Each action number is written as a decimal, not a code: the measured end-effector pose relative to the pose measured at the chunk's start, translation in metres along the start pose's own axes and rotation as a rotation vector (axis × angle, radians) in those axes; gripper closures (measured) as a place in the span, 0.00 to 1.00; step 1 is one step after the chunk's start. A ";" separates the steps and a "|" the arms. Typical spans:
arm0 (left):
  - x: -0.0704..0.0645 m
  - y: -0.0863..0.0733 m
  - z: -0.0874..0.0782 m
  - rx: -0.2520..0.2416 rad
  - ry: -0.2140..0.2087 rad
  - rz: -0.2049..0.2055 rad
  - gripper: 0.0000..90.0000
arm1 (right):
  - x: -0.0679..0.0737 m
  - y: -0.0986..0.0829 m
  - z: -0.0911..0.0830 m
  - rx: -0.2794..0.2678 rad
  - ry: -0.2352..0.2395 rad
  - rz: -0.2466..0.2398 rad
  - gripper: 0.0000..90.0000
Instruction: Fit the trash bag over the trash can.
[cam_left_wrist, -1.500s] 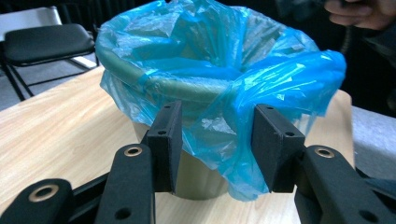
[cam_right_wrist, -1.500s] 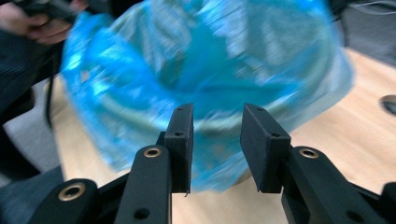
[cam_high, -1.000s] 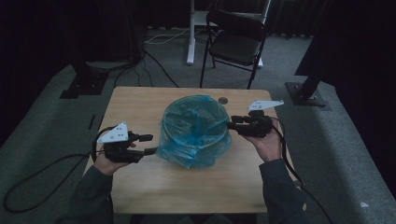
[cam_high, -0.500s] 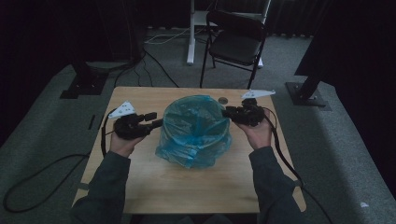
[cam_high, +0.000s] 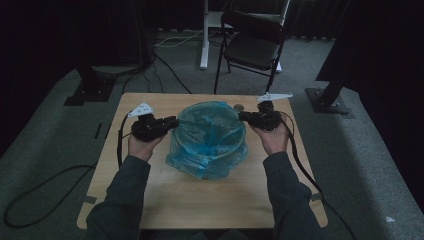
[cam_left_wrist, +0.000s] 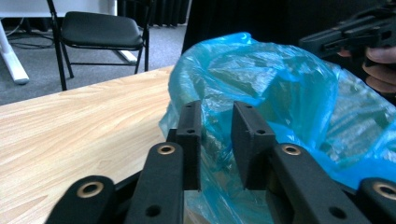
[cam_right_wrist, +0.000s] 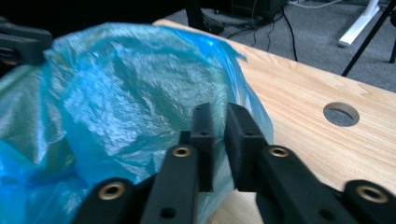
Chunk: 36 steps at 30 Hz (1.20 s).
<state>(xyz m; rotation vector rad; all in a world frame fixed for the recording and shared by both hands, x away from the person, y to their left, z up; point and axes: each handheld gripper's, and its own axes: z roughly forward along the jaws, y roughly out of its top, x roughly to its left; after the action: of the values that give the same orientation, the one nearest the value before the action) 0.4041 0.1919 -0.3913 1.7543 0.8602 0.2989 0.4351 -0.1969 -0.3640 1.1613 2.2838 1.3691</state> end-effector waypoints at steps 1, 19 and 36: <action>0.001 0.001 0.003 -0.005 0.010 -0.004 0.84 | -0.001 0.001 -0.001 -0.012 0.003 0.008 0.96; 0.015 0.008 0.013 -0.024 0.092 -0.051 0.81 | -0.007 -0.008 0.015 0.154 -0.108 0.028 0.94; -0.006 0.031 0.006 -0.051 0.023 0.059 0.64 | -0.002 -0.026 -0.025 0.043 -0.154 0.024 0.62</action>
<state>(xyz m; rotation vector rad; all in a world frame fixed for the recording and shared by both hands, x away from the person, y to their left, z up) 0.4155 0.1792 -0.3638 1.7342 0.8116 0.3777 0.4094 -0.2208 -0.3724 1.2650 2.2082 1.1986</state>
